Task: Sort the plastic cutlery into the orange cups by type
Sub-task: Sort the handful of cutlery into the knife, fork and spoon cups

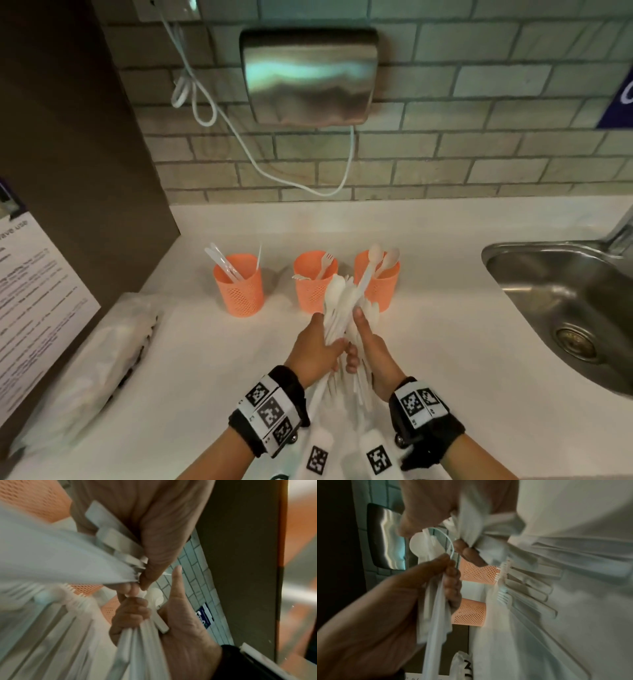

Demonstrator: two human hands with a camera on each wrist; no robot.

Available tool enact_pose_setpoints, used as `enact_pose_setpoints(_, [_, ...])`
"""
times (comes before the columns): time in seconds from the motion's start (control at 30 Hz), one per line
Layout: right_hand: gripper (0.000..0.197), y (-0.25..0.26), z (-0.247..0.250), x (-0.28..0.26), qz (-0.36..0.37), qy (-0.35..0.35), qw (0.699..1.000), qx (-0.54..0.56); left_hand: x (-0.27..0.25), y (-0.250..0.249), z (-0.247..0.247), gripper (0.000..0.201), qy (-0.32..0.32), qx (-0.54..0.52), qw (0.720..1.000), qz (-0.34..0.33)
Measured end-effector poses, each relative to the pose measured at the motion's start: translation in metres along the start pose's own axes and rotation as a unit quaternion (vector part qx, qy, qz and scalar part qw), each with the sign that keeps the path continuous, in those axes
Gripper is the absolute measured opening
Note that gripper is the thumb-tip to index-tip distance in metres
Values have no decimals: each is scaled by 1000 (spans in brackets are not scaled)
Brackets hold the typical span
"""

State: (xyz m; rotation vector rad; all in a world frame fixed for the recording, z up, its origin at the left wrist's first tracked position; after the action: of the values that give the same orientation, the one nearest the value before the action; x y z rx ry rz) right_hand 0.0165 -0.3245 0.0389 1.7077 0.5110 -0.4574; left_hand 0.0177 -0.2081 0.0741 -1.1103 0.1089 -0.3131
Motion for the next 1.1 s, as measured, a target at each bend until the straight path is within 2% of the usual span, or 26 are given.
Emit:
enact_pose_setpoints(0.07, [77, -2, -2, 1, 23, -3, 1000, 2, 6, -8, -7, 31, 21, 25, 999, -14])
enact_pose_setpoints(0.2, [80, -4, -7, 6, 23, 40, 997, 66, 14, -20, -24, 37, 75, 132, 987, -57])
enact_pose_setpoints(0.3, [45, 6, -8, 8, -5, 91, 990, 110, 18, -25, -30, 42, 111, 223, 966, -64])
enact_pose_setpoints(0.37, [32, 13, -8, 11, -18, 107, 985, 138, 20, -28, -30, 48, 133, 248, 958, -56])
enact_pose_setpoints(0.5, [32, 30, -7, 13, -8, 112, 977, 181, 25, -34, -26, 66, 141, 207, 965, -81])
enact_pose_setpoints(0.63, [29, 40, -3, 25, 21, 68, 984, 164, 29, -40, -18, 62, 130, 154, 975, -96])
enact_pose_setpoints(0.73, [46, 47, -3, 31, 12, 38, 983, 177, 34, -41, -14, 69, 113, 142, 978, -98])
enact_pose_setpoints(0.83, [62, 51, -7, 32, -11, 26, 979, 203, 45, -38, -9, 62, 120, 151, 977, -92])
enact_pose_setpoints(0.9, [59, 57, -6, 29, 5, -8, 974, 228, 50, -39, -6, 58, 136, 44, 985, -92])
enact_pose_setpoints(0.93, [49, 62, -4, 26, 25, -32, 972, 232, 53, -38, -4, 57, 136, -35, 986, -92])
enact_pose_setpoints(1.0, [34, 73, 0, 20, 68, -56, 971, 224, 52, -40, 2, 49, 128, -130, 979, -91])
enact_pose_setpoints(1.03, [34, 79, -1, 18, 92, -61, 969, 221, 50, -42, 5, 47, 117, -148, 978, -90])
enact_pose_setpoints(1.07, [42, 84, -1, 20, 119, -70, 967, 215, 50, -41, 8, 47, 106, -161, 976, -100])
enact_pose_setpoints(1.1, [59, 89, -2, 20, 144, -80, 965, 206, 45, -45, 12, 48, 87, -159, 977, -110])
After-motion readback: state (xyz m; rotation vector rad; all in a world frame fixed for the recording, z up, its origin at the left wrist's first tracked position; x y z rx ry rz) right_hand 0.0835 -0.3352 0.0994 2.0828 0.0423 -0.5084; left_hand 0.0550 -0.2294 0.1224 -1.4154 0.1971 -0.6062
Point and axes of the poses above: each hand's wrist, its own x-axis towards the middle knuckle, its own z-axis out of the back of the hand, y = z × x, the point moved 2 cm from there along x, towards the middle knuckle, and after that the axes turned 14 degrees about -z, right-handed, at the moved point
